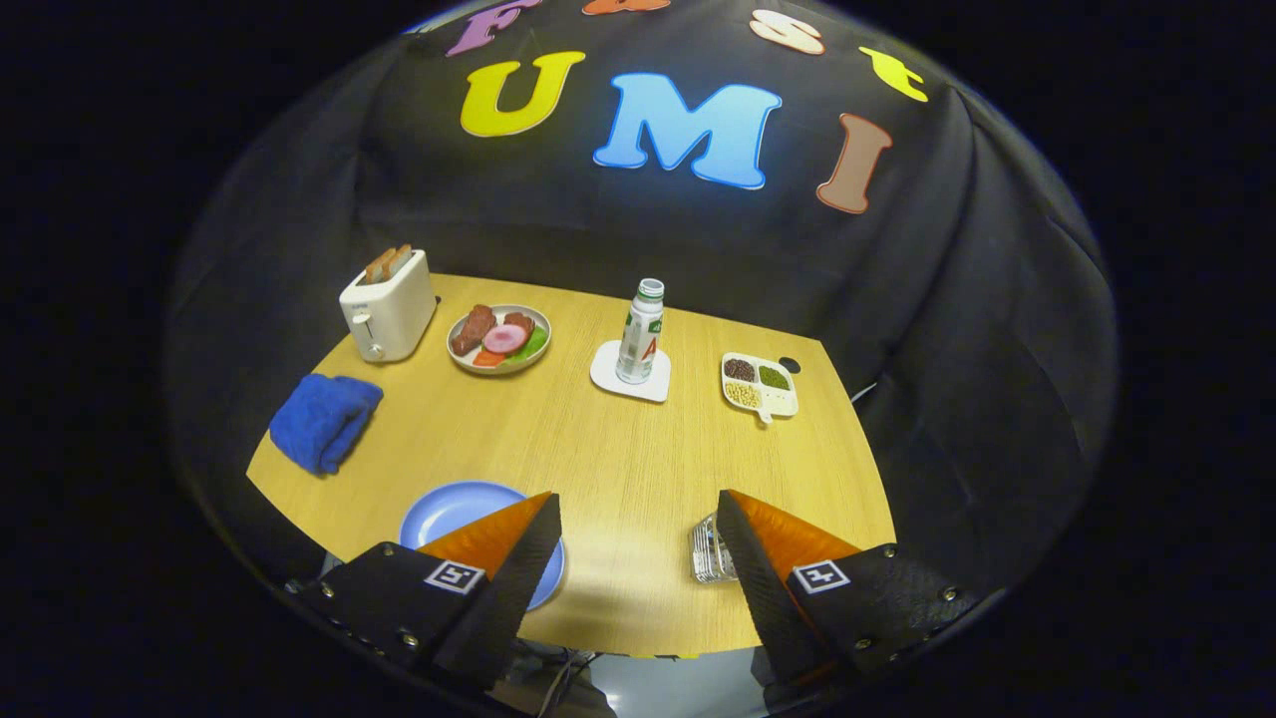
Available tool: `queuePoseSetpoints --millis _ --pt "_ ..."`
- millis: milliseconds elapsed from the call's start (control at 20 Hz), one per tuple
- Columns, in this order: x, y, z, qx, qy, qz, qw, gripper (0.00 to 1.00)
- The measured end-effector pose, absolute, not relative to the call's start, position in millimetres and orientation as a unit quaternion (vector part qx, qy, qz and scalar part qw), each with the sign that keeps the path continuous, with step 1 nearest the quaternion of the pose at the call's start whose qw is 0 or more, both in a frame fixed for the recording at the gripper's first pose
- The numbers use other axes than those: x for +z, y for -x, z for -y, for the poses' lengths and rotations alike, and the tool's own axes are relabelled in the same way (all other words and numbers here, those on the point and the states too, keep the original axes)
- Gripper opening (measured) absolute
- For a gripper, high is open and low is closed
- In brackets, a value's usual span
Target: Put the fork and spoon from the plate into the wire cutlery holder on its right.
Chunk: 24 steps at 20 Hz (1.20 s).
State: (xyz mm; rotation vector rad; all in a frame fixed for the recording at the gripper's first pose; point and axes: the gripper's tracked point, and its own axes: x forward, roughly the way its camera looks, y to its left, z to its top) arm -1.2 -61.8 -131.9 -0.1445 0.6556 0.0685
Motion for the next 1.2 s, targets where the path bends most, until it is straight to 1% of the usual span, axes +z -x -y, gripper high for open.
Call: queuePoseSetpoints --millis 250,400,550,700,950,1200 --pt "-99.4 -20.3 35.1 0.041 0.033 -0.200 0.978 0.96" --pt "-81.9 -23.9 26.8 0.046 0.068 -0.160 0.984 0.96" --pt "-49.9 -34.5 6.9 0.060 0.096 -0.083 0.990 0.96" --pt "-29.8 -33.0 -5.6 0.064 0.104 -0.032 0.992 0.96" --pt "-13.5 -21.4 -5.8 0.040 0.114 -0.013 0.993 0.96" --pt "-16.3 -12.3 -14.1 0.024 0.075 -0.004 0.997 0.96"
